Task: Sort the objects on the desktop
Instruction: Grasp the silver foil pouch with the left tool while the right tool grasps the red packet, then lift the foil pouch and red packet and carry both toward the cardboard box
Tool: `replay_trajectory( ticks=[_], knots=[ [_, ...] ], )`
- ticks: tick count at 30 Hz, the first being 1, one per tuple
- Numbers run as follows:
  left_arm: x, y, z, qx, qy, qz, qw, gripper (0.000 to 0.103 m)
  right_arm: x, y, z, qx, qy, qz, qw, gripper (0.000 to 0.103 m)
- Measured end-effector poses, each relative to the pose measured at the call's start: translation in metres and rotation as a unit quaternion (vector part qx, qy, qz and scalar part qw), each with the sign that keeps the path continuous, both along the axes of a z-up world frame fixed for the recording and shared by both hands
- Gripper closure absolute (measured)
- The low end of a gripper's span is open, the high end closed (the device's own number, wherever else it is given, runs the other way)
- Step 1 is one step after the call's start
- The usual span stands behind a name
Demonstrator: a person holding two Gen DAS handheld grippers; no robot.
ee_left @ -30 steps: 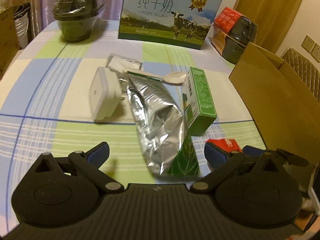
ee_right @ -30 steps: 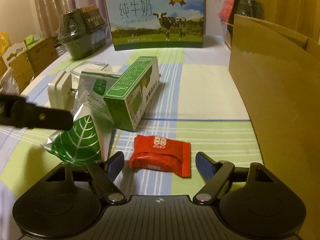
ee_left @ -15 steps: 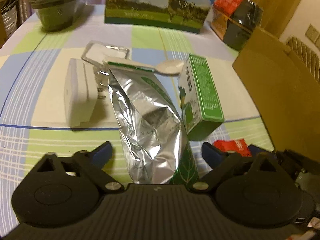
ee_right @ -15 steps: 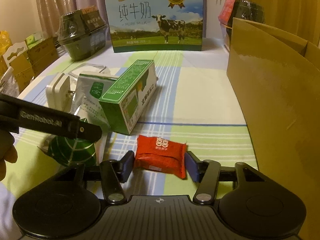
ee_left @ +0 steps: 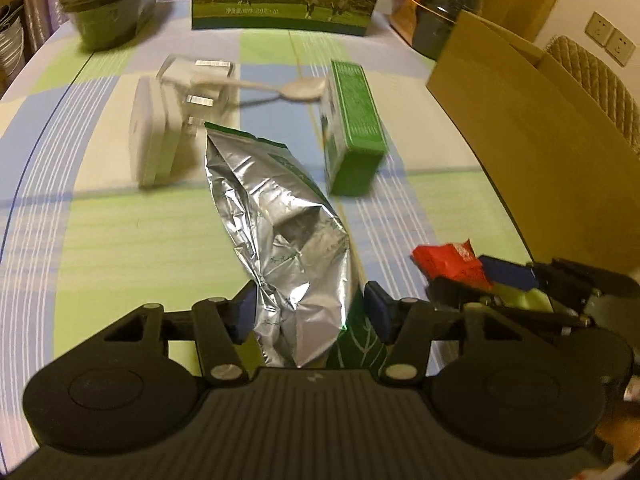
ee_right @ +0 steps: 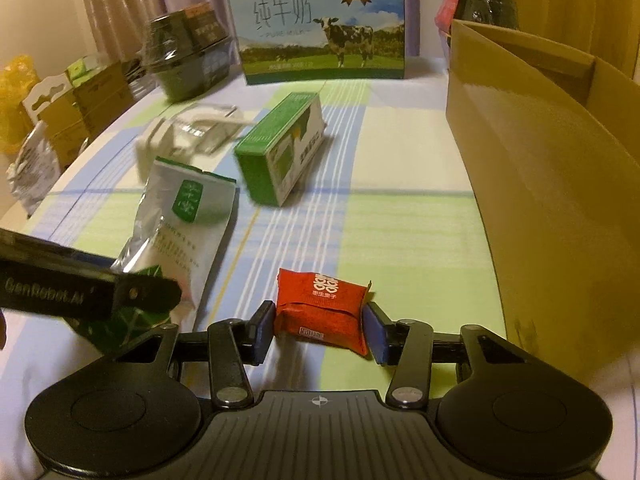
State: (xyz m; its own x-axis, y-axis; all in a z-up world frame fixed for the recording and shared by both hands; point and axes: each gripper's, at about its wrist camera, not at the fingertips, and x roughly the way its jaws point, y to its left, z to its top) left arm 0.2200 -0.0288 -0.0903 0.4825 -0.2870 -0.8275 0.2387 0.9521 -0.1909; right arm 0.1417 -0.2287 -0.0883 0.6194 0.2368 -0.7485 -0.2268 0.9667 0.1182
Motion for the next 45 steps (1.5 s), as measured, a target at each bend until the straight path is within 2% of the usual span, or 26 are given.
replay_trajectory(
  ticks=[7,10,11,16,21,26,30,33,35,38,43,45],
  knots=[
    [-0.081,0.002,0.008,-0.002,0.02,-0.005,0.9998,0.052,-0.07,-0.01,0.007,-0.018,0.015,0.025,0.999,0.058],
    [-0.102,0.003,0.009,-0.003,0.039,-0.012,0.9992,0.048,-0.088,-0.012,0.007,-0.029,0.018,0.032,0.999,0.058],
    [-0.105,0.004,0.009,-0.002,0.043,-0.014,0.999,0.044,-0.091,-0.011,0.006,-0.036,0.016,0.035,0.999,0.058],
    [-0.097,0.01,0.011,0.009,0.059,-0.005,0.9982,0.029,-0.099,-0.011,0.006,-0.043,0.01,0.029,0.999,0.051],
    [-0.076,0.0,0.009,0.006,0.069,-0.003,0.9976,0.024,-0.097,-0.013,0.006,-0.039,0.011,0.02,0.999,0.036],
    [-0.062,-0.012,-0.002,0.026,0.081,-0.017,0.9962,0.022,-0.097,-0.013,0.007,-0.029,0.02,0.008,0.999,0.032],
    [-0.061,-0.02,-0.005,0.05,0.076,-0.034,0.9952,0.022,-0.097,-0.012,0.005,-0.028,0.022,0.004,0.999,0.032],
    [-0.066,-0.023,-0.004,0.072,0.069,-0.047,0.9939,0.032,-0.095,-0.013,0.003,-0.027,0.027,-0.007,0.999,0.032],
    [-0.069,-0.02,-0.002,0.058,0.074,-0.052,0.9942,0.04,-0.093,-0.014,0.004,-0.027,0.031,-0.014,0.999,0.032],
    [-0.076,-0.017,0.002,0.051,0.074,-0.061,0.9941,0.047,-0.091,-0.014,0.003,-0.027,0.032,-0.019,0.999,0.032],
    [-0.084,-0.017,0.003,0.054,0.073,-0.062,0.9939,0.046,-0.09,-0.008,0.002,-0.037,0.03,-0.01,0.999,0.033],
    [-0.085,-0.018,0.003,0.059,0.073,-0.063,0.9936,0.044,-0.09,-0.007,0.002,-0.046,0.028,-0.009,0.998,0.041]
  ],
)
